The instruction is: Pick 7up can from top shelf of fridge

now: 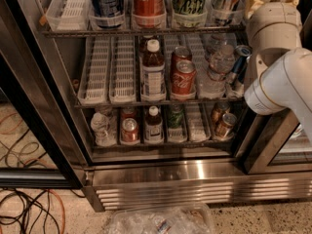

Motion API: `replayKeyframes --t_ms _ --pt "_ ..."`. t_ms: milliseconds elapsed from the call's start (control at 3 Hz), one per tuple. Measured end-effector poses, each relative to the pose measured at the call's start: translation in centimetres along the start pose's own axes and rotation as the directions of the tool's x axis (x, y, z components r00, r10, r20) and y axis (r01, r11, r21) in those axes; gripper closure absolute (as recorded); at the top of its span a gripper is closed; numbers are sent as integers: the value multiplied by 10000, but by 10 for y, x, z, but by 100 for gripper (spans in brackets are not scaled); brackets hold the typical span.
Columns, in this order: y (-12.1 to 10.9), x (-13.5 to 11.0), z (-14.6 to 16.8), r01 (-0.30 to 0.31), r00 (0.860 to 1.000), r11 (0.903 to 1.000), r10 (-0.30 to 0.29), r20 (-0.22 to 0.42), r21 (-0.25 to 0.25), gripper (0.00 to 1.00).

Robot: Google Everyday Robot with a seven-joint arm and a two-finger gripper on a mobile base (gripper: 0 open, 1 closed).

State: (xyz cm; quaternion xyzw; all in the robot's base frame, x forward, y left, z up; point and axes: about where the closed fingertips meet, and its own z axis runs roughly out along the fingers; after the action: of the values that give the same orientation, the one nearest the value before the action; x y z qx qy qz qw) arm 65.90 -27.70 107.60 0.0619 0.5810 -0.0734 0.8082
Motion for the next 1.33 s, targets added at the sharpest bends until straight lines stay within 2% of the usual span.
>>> replayKeyframes --t_ms 667,1333 --pt "4 -23 -13 353 9946 9989 -322 989 -303 100" --pt "8 -28 -23 594 9918 9963 -518 1171 -626 100"
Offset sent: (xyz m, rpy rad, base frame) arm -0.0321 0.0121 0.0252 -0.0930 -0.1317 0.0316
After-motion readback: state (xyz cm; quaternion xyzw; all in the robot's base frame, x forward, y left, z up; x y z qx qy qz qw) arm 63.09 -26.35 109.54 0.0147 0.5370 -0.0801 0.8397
